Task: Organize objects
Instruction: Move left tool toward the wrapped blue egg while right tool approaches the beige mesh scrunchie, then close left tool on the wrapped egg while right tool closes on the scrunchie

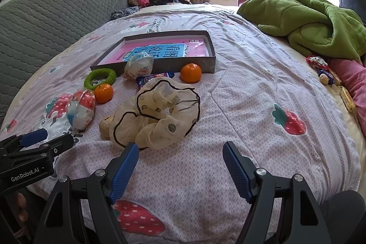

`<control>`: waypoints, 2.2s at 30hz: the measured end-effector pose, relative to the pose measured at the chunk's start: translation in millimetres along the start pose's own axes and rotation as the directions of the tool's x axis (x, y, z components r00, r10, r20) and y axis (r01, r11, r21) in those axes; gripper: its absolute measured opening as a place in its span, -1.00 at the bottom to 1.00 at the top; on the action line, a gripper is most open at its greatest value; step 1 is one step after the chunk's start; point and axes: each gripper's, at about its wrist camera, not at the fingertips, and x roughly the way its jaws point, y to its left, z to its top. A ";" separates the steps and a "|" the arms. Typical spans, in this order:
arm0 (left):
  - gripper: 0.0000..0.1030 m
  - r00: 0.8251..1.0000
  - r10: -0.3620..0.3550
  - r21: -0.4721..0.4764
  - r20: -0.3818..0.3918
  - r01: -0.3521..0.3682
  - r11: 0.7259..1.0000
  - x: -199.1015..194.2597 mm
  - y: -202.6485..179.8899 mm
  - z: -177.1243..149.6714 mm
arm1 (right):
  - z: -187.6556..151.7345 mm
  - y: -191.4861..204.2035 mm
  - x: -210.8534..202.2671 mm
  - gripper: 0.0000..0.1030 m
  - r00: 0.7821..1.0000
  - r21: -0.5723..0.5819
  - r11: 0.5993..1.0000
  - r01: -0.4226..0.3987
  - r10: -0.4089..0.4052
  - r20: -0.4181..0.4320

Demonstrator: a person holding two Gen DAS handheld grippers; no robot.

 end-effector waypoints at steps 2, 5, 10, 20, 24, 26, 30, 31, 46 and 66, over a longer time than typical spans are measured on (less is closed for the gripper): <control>0.54 1.000 0.002 0.003 0.001 -0.002 1.000 3.3 -0.9 2.3 | 2.5 -1.1 3.8 0.46 1.000 0.007 1.000 -0.002 0.002 -0.003; 0.54 1.000 -0.004 0.003 0.012 0.004 1.000 7.0 -1.2 6.4 | 6.1 -5.2 10.0 0.46 1.000 0.028 1.000 0.007 -0.006 -0.003; 0.54 1.000 -0.005 0.016 0.025 0.005 1.000 15.7 -3.9 13.3 | 14.6 -13.9 23.2 0.46 1.000 0.062 0.998 0.017 -0.016 -0.012; 0.54 0.999 -0.023 0.017 0.031 0.023 1.000 32.2 -4.6 21.8 | 23.7 -20.1 54.4 0.46 0.998 0.096 0.995 -0.015 0.021 -0.067; 0.54 0.999 -0.029 0.017 0.035 0.028 0.999 37.9 0.9 26.0 | 26.9 -17.1 59.8 0.43 0.997 0.078 0.996 -0.035 0.039 -0.063; 0.54 0.999 -0.033 0.017 0.032 0.032 0.999 40.7 2.8 27.6 | 27.3 -16.2 62.3 0.32 0.997 0.072 0.997 -0.040 0.045 -0.067; 0.54 0.998 -0.061 0.014 0.020 0.061 0.998 46.0 4.9 31.8 | 27.9 -12.9 65.7 -0.07 0.996 0.056 0.997 -0.054 0.057 -0.065; 0.54 0.997 -0.070 0.014 0.016 0.070 0.997 47.0 4.4 32.5 | 28.0 -12.2 65.8 -0.13 0.996 0.054 0.997 -0.062 0.065 -0.061; 0.16 0.997 -0.077 0.091 0.022 0.075 0.993 48.9 -9.7 31.9 | 25.6 -10.6 60.1 -0.52 0.996 0.041 0.996 -0.082 0.084 -0.038; 0.02 0.988 -0.085 0.107 0.130 0.071 0.992 16.4 -7.8 36.5 | 33.4 -9.4 31.1 -0.70 0.995 0.000 0.998 -0.068 0.068 0.075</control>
